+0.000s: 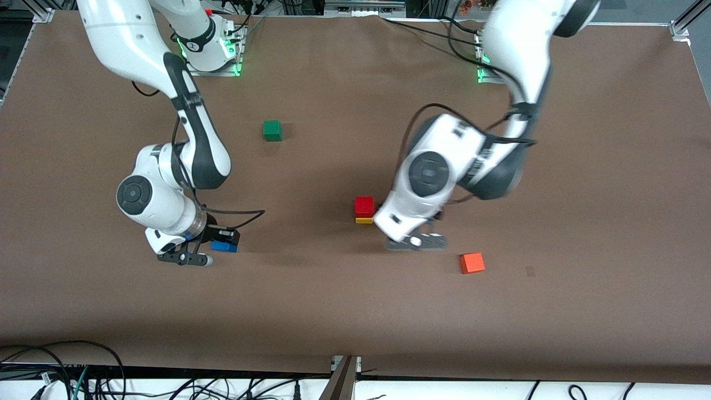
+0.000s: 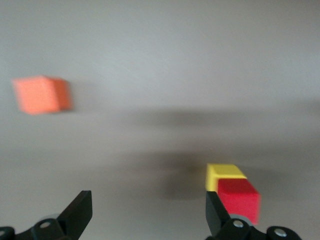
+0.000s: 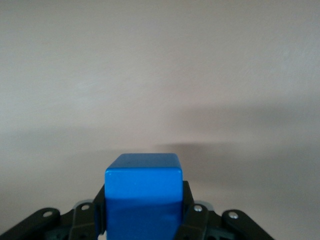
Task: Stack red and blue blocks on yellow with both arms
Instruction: 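Lift the left gripper away while the right gripper carries blue over red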
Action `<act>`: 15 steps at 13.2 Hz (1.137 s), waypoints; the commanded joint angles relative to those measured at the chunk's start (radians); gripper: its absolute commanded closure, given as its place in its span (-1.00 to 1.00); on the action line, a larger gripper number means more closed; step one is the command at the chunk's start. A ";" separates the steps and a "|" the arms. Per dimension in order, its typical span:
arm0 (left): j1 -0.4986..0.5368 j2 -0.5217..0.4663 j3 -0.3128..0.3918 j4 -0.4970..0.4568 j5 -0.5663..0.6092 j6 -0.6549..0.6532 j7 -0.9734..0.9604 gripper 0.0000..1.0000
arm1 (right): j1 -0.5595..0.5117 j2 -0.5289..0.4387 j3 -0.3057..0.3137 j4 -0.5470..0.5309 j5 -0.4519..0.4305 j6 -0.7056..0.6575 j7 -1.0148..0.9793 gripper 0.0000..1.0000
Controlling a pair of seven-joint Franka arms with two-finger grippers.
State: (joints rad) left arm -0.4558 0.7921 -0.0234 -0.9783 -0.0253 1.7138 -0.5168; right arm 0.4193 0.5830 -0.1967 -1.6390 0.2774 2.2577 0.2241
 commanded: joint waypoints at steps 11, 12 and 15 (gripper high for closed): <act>0.443 -0.280 -0.010 -0.029 -0.027 -0.273 0.458 -1.00 | 0.403 0.107 -0.006 0.309 -0.078 -0.052 0.615 1.00; 0.459 -0.300 -0.004 -0.055 -0.025 -0.308 0.469 -1.00 | 0.409 0.112 -0.006 0.323 -0.080 -0.053 0.606 1.00; 0.459 -0.480 -0.001 -0.308 -0.024 -0.266 0.461 -1.00 | 0.409 0.127 -0.003 0.395 -0.086 -0.133 0.525 1.00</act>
State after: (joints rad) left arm 0.0021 0.4746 -0.0266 -1.0650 -0.0382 1.4075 -0.0821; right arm 0.8274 0.6870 -0.1926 -1.3284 0.2065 2.2000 0.7992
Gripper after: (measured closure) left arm 0.000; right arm 0.445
